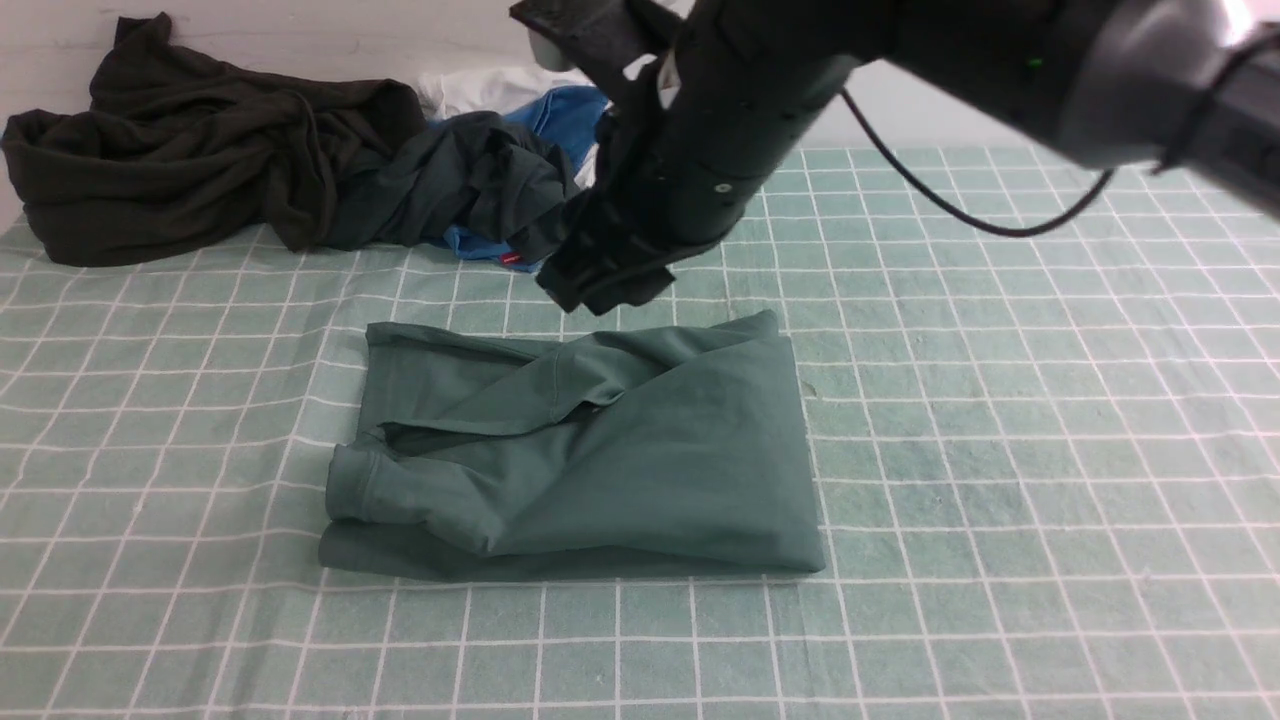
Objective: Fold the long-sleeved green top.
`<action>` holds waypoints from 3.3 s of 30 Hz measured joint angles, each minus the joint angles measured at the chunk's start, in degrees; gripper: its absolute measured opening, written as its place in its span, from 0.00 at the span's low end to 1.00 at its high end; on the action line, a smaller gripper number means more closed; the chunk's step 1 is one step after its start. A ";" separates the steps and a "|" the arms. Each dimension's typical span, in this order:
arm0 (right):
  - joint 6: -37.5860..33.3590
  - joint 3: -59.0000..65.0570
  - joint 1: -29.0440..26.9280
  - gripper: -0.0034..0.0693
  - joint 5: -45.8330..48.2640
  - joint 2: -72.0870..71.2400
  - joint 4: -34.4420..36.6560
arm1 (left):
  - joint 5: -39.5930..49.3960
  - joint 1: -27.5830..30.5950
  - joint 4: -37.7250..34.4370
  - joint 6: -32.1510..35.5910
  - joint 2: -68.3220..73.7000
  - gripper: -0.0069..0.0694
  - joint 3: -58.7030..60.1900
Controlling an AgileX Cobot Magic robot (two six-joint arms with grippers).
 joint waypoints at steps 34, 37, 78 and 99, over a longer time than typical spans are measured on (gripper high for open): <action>0.88 72.65 -0.20 0.03 -33.22 -89.10 -1.77 | -6.91 0.00 0.20 0.14 -4.44 0.09 4.94; 1.04 72.72 -0.20 0.03 -33.47 -89.68 -0.86 | -6.91 0.00 0.20 0.14 -4.44 0.09 4.94; 18.47 110.65 -45.40 0.03 -48.99 -106.62 -6.01 | -7.02 0.00 0.20 0.14 -4.49 0.09 4.94; 18.47 110.63 -45.40 0.03 -48.82 -106.62 -6.01 | -7.20 0.00 0.20 0.14 -4.49 0.09 5.70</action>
